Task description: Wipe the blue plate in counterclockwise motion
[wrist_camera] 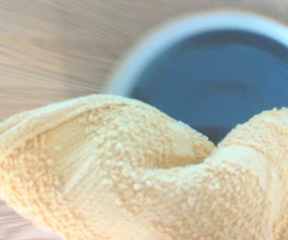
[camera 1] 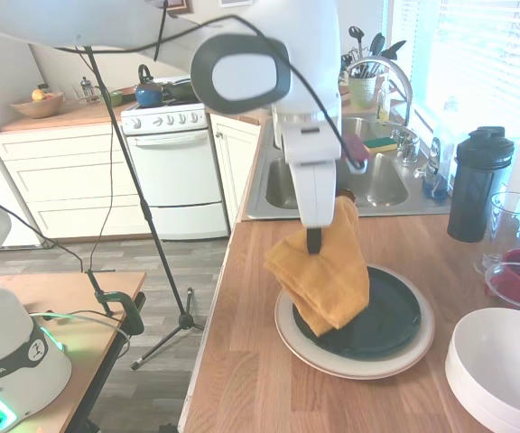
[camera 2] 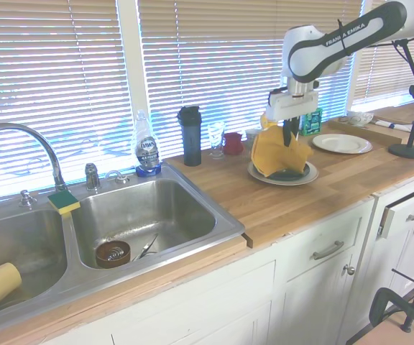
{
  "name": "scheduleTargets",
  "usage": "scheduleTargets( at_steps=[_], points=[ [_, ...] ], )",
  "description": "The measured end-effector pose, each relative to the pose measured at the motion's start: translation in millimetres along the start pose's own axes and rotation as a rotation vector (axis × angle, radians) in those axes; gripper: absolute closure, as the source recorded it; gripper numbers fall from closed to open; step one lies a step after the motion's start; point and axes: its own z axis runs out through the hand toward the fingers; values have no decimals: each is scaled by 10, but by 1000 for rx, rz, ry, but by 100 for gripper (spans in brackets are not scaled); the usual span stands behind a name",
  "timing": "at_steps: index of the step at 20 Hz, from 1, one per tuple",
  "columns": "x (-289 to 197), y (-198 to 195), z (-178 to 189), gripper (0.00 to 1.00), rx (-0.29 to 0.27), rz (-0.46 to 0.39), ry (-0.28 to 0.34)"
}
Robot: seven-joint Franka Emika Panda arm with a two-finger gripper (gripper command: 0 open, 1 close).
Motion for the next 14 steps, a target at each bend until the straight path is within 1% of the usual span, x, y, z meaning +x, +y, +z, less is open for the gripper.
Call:
scheduleTargets(
  at_steps=[5,8,10,14],
  points=[
    [-330,-315,-477,100,0,-24,29],
    [-518,-522,-688,100,-4,-36,40],
    [-617,-709,-754,100,-10,-48,41],
    [-668,-1101,-753,100,-17,-72,39]
  ],
)
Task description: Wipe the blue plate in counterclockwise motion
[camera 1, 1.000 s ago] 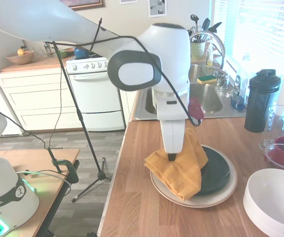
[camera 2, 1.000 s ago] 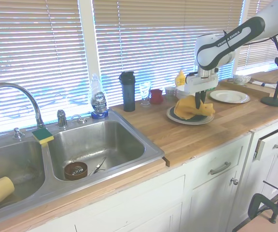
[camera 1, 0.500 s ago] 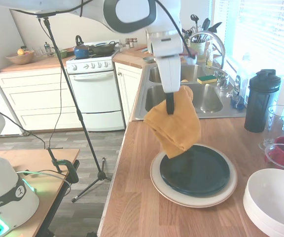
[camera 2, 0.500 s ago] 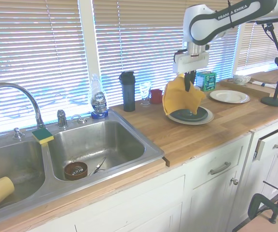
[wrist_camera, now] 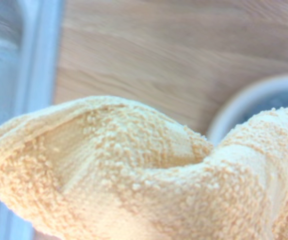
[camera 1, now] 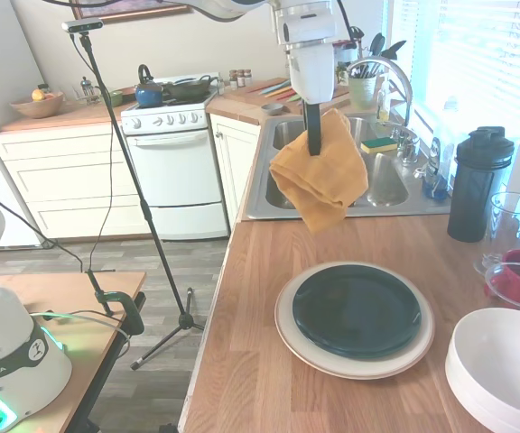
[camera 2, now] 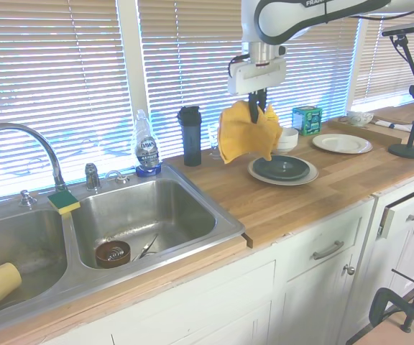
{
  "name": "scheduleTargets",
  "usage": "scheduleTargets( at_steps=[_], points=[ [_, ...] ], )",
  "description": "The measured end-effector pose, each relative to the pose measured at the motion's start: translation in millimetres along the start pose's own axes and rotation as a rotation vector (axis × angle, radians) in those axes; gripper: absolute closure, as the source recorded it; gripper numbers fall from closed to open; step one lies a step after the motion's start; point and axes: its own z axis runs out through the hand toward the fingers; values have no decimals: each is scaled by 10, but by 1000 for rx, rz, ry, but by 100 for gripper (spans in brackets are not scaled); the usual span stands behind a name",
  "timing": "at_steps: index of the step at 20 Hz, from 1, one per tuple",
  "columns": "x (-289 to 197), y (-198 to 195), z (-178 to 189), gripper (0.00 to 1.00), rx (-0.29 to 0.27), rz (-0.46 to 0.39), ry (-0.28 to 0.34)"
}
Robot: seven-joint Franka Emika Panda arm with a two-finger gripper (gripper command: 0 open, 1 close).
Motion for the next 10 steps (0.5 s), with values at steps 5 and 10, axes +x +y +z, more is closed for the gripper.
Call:
scheduleTargets(
  at_steps=[5,10],
  points=[
    [37,-444,62,100,-12,-18,-5],
    [168,-805,448,100,-46,-12,-38]
  ],
)
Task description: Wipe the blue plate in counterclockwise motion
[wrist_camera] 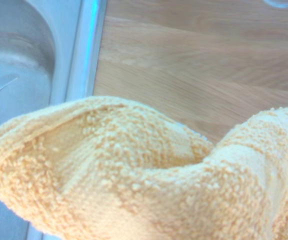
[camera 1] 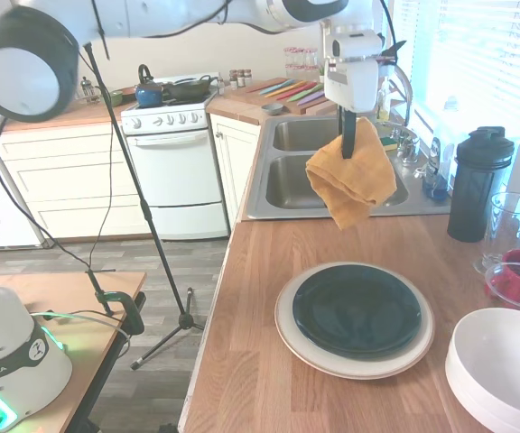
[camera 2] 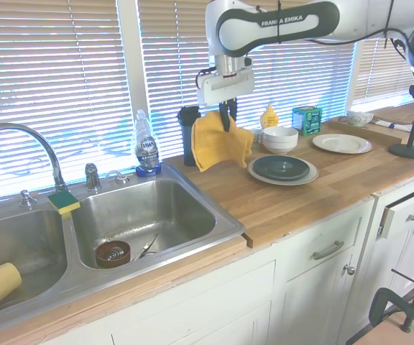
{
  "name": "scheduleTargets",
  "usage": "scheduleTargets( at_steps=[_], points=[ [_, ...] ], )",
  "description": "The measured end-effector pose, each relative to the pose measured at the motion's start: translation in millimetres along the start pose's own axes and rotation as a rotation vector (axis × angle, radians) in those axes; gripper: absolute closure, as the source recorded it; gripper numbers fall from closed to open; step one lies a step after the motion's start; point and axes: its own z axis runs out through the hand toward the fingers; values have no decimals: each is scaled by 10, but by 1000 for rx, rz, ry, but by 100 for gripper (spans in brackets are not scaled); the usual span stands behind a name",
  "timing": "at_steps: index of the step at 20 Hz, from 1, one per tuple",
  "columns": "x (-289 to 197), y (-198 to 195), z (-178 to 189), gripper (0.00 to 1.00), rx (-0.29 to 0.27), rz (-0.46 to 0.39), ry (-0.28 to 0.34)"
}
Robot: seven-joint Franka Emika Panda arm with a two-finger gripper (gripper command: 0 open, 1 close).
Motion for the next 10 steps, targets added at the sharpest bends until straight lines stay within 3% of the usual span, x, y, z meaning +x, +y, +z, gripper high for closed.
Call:
scheduleTargets(
  at_steps=[10],
  points=[
    [456,-314,822,100,-67,66,-25]
  ],
)
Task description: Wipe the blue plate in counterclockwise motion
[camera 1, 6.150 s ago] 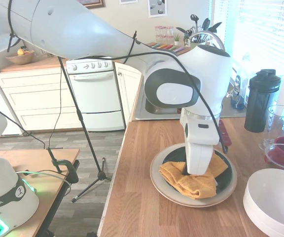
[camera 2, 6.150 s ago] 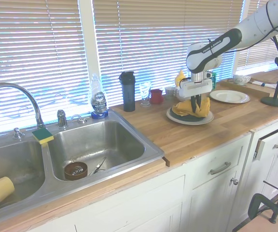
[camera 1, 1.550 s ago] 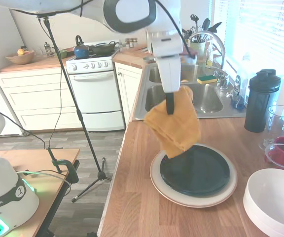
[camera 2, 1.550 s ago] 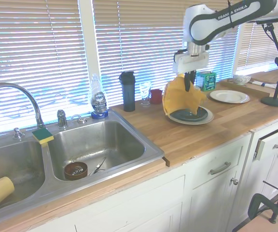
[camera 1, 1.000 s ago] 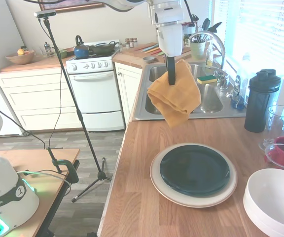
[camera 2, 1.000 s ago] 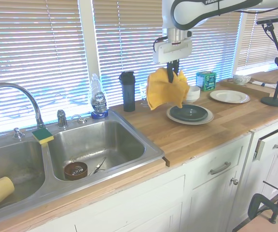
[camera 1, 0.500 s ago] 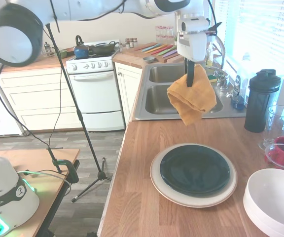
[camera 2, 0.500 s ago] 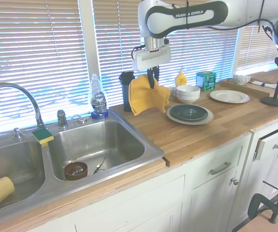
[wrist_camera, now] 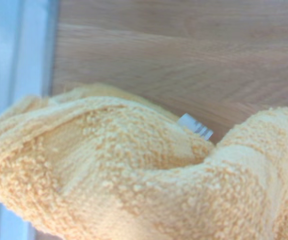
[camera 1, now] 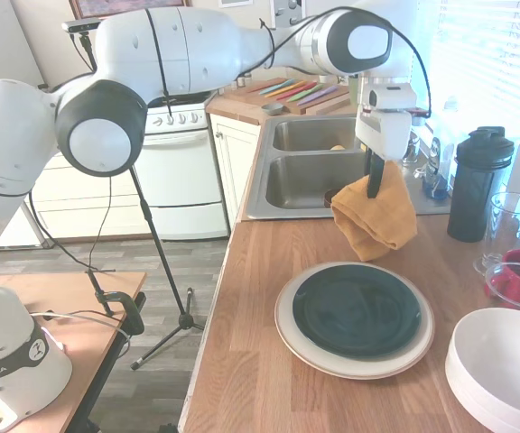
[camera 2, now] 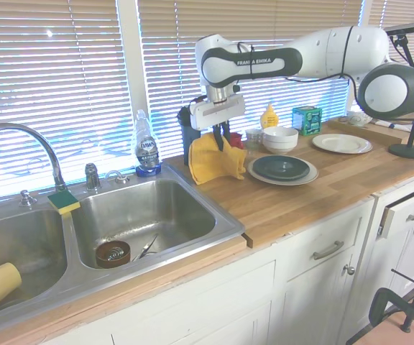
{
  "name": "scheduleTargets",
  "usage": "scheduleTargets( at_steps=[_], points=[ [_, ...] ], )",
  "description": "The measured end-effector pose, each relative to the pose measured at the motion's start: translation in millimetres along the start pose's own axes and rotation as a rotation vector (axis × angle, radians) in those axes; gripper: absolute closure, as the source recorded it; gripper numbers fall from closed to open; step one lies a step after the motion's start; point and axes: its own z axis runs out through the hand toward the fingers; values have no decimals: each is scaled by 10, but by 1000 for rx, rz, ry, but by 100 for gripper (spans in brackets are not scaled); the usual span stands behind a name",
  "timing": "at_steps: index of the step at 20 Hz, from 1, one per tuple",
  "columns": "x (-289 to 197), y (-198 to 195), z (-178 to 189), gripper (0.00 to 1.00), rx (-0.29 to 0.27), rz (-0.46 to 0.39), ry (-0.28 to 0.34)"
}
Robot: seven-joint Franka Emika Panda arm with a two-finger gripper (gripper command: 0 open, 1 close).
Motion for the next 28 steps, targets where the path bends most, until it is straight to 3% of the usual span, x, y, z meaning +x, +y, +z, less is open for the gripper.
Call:
scheduleTargets(
  at_steps=[4,14,15,22,28],
  points=[
    [10,-110,320,100,-23,-2,-8],
    [-258,-318,910,100,-9,-71,-51],
    [-254,-305,898,0,-2,-71,-47],
    [-148,-41,860,0,56,-54,-19],
    [-334,160,875,0,62,-68,-9]
  ],
)
